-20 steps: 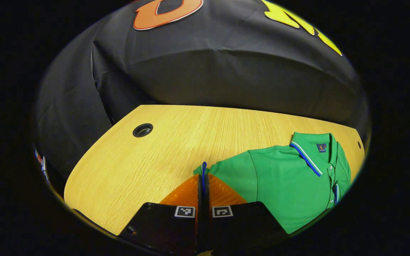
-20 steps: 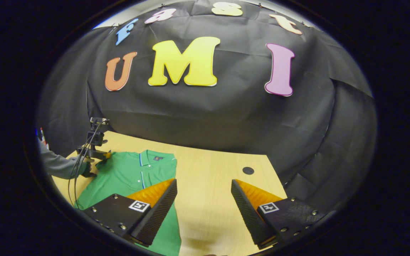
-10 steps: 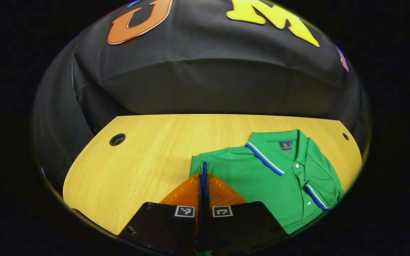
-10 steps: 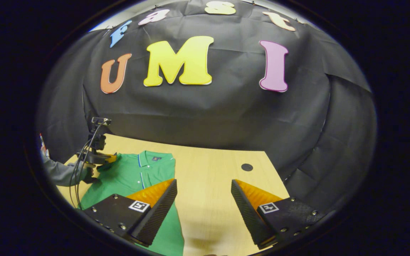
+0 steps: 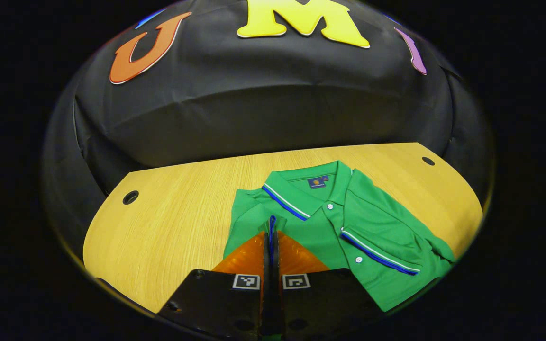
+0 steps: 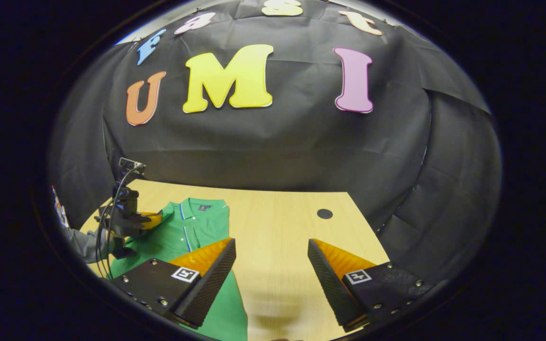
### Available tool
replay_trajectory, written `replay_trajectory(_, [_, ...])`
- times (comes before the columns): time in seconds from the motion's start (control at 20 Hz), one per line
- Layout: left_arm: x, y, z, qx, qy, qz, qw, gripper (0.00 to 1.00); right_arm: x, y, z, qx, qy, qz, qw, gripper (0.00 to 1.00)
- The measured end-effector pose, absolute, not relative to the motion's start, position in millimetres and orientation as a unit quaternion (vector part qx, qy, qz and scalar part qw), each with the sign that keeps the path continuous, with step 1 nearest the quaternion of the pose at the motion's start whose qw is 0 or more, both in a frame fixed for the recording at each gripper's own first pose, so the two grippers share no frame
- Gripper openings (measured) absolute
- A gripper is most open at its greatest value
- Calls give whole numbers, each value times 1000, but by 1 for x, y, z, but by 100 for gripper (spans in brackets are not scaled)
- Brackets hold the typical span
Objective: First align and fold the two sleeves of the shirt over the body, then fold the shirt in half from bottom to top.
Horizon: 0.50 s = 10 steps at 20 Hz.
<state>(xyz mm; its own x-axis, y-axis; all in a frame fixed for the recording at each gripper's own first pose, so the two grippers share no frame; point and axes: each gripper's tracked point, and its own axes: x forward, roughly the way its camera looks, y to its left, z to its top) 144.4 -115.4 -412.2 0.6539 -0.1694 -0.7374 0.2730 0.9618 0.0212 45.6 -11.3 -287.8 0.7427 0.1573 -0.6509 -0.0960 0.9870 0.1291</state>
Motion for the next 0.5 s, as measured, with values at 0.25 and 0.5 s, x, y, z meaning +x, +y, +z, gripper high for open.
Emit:
replay_trajectory(0.25, [131,-130,-409,64,396,-130,907,4,46,-6,-285,42,348,70,934,95])
replay_trajectory(0.5, [128,-124,-409,109,392,-113,906,38,42,-1,-285,44,351,72,932,95])
